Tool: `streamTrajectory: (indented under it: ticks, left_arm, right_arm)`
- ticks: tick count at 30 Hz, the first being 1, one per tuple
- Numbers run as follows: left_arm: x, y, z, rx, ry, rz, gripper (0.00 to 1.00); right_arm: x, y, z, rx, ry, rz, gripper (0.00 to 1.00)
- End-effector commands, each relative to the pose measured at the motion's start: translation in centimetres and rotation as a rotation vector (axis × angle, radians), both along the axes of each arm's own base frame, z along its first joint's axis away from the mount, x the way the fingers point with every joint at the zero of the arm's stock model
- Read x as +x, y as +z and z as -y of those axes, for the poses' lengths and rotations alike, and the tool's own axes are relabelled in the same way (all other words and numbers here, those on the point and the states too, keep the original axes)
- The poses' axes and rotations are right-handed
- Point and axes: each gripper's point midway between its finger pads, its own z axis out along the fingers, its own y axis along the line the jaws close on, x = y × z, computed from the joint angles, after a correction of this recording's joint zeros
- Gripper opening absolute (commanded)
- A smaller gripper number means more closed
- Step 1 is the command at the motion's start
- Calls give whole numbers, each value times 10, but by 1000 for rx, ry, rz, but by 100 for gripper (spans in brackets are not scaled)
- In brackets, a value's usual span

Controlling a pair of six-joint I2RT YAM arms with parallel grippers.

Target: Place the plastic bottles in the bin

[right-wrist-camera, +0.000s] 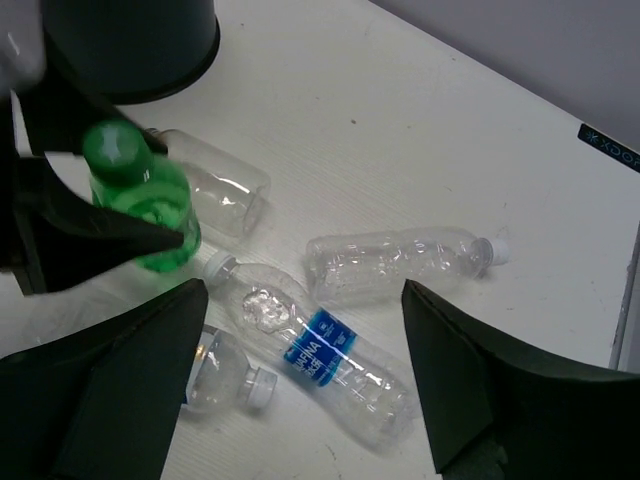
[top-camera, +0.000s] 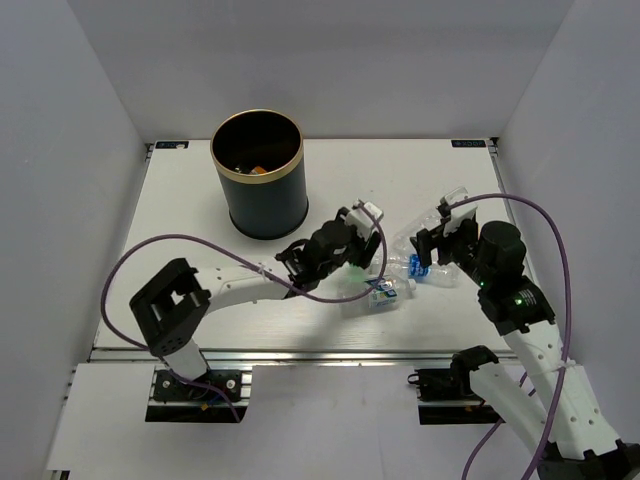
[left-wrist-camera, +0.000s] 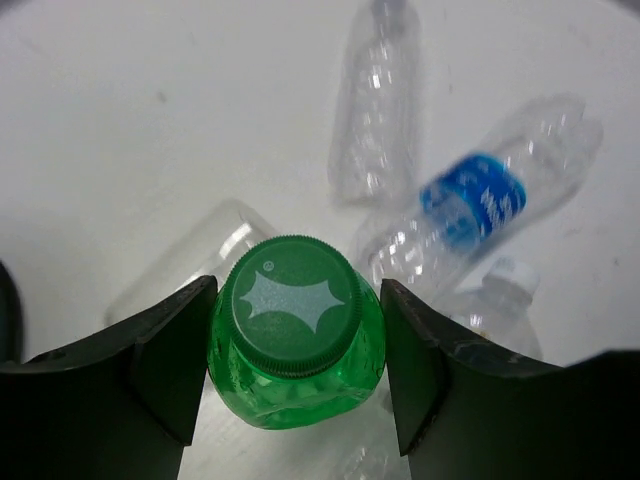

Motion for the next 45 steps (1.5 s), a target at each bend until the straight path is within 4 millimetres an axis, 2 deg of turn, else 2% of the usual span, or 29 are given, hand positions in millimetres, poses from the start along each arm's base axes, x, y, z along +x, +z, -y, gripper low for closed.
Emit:
streamTrajectory:
  ticks: [1,2,3,5,8,12,13,14,15,17,20,21,22,24,26,27,28,30,31,32,33,34,36,37,38,40,41,44,45]
  left_arm:
    - [22,140,-17,-148,105,200,0]
    - [26,154,-23,-144,140,228,0]
    - [30,181,-24,-168,159,260,0]
    - [40,218,-40,-177,230,306,0]
    - [61,256,-70,-177,365,358,0]
    - [84,297,-114,-175,534,439,0]
    - [96,301,-134,-161,615,452,0]
    - [99,317,-148,-173,657,481,0]
    - [110,313,-154,-150,700,485,0]
    - [126,320,-183,-125,798,503,0]
    - [152,311,-209,-99,887,496,0]
    - [160,299,-215,-68,901,473,0]
    - [166,301,-218,-74,909,472,0]
    - [189,275,-228,-19,944,428,3]
    - [204,268,-245,1,1001,405,6]
    - [213,253,-246,17,1011,368,10]
    - [218,247,-249,19,1013,355,19]
    - [224,238,-252,5,989,339,54]
    - [225,238,-248,-7,972,336,85]
    - [227,237,-242,-6,930,330,95]
    - [226,245,-240,-18,922,337,100]
    - [225,246,-241,-7,921,329,100]
    - [219,267,-238,-44,885,336,100]
    - [215,268,-240,-35,884,330,100]
    - [210,277,-242,-44,885,336,100]
    - [194,297,-238,-98,844,341,100]
    - [187,299,-238,-99,825,327,100]
    - [158,316,-227,-170,716,277,100]
    - [152,305,-223,-163,686,242,100]
  right_arm:
    - [-2,-1,4,-14,-4,21,81]
    - [-4,-2,4,-19,0,18,80]
    - [-4,-8,4,-32,6,9,80]
    - [-7,-13,2,-50,33,0,75]
    - [-12,-19,-3,-69,83,-9,75]
    - [-15,-21,-7,-65,108,-15,75]
    - [-15,-22,-8,-68,115,-17,75]
    - [-17,-24,-10,-69,134,-22,75]
    - [-16,-25,-10,-76,136,-23,75]
    - [-18,-30,-14,-88,170,-40,76]
    - [-22,-39,-20,-123,237,-52,83]
    - [-24,-40,-21,-126,251,-55,84]
    - [-25,-41,-23,-126,264,-57,84]
    - [-28,-41,-26,-134,297,-52,86]
    - [-28,-43,-26,-134,296,-60,87]
    - [-28,-44,-25,-136,295,-64,87]
    - [-28,-46,-27,-141,303,-69,89]
    - [-26,-51,-27,-151,307,-83,90]
    - [-25,-52,-27,-169,322,-81,90]
    - [-29,-56,-28,-193,355,-87,90]
    - [-30,-57,-32,-203,390,-81,90]
    - [-28,-61,-33,-220,408,-91,90]
    - [-36,-66,-41,-291,556,-39,90]
    - [-40,-74,-49,-292,636,-58,90]
    - [-51,-89,-47,-409,773,-14,90]
    - [-61,-98,-56,-416,903,-1,90]
    - [-67,-110,-56,-481,1007,23,90]
    - [-84,-125,-59,-533,1218,58,90]
    - [-82,-135,-63,-501,1270,-9,90]
